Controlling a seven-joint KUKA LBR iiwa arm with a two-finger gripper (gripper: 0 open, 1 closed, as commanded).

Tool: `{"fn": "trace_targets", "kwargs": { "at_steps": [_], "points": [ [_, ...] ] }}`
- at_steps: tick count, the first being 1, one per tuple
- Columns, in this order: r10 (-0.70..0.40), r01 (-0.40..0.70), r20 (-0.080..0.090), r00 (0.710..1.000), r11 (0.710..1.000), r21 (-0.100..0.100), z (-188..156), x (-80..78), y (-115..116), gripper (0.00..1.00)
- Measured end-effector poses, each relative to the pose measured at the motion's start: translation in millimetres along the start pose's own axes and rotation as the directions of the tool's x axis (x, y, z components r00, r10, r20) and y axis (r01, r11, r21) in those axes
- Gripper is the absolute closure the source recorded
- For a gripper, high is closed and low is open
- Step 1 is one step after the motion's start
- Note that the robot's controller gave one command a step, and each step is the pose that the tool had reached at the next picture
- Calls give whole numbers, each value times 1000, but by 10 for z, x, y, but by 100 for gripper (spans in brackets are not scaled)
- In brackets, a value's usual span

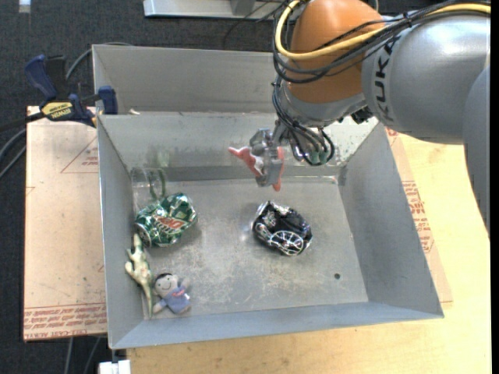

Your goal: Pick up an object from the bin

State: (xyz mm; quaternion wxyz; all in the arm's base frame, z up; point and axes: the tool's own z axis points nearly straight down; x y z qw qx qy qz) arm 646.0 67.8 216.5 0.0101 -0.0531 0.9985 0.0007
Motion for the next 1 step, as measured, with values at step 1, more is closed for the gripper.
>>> {"fn": "trace_targets", "kwargs": {
  "at_steps": [1],
  "points": [
    [-1,1,-2,1000,1000,0,0,5,4,100]
  ]
}}
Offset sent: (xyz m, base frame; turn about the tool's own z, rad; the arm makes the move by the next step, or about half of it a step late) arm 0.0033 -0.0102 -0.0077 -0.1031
